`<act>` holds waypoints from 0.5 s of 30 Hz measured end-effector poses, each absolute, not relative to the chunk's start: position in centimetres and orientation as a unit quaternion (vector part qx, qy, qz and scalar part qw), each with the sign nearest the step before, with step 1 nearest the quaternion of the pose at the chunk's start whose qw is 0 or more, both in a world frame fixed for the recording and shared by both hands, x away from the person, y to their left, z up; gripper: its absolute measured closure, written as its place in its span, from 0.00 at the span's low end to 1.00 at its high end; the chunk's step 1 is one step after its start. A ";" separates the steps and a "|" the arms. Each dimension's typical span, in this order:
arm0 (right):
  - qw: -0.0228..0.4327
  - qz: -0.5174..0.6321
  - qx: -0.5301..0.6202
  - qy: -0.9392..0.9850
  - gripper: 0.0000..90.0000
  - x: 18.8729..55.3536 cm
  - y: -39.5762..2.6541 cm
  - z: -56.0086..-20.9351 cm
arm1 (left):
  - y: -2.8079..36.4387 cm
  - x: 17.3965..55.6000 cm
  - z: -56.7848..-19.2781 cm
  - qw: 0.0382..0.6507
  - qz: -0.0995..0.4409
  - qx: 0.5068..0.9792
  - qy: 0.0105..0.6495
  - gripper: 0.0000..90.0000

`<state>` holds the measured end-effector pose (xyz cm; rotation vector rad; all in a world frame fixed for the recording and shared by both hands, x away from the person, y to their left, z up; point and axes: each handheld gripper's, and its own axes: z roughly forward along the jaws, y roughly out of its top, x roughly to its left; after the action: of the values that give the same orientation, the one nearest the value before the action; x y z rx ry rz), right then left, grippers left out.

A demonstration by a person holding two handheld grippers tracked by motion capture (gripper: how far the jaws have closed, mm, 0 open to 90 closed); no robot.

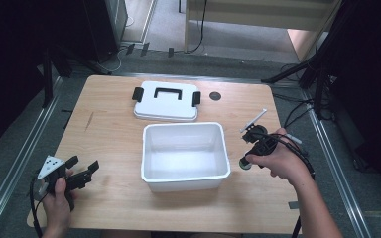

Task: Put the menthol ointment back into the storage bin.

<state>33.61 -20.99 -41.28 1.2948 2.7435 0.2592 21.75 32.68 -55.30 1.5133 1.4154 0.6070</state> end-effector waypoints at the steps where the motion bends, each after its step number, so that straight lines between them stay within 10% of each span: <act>1: 0.048 0.085 0.425 0.900 0.58 33.6 -21.0 -41.3 | 32.7 21.8 -55.3 0.472 0.248 0.618 0.578 0.16; 15: 0.064 0.102 0.396 0.910 0.58 33.9 -18.6 -36.1 | 32.7 21.8 -55.3 0.472 0.247 0.618 0.578 0.16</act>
<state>33.87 -18.61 -36.11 1.1961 2.7494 0.3078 21.77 32.68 -55.30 1.5125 1.4164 0.6054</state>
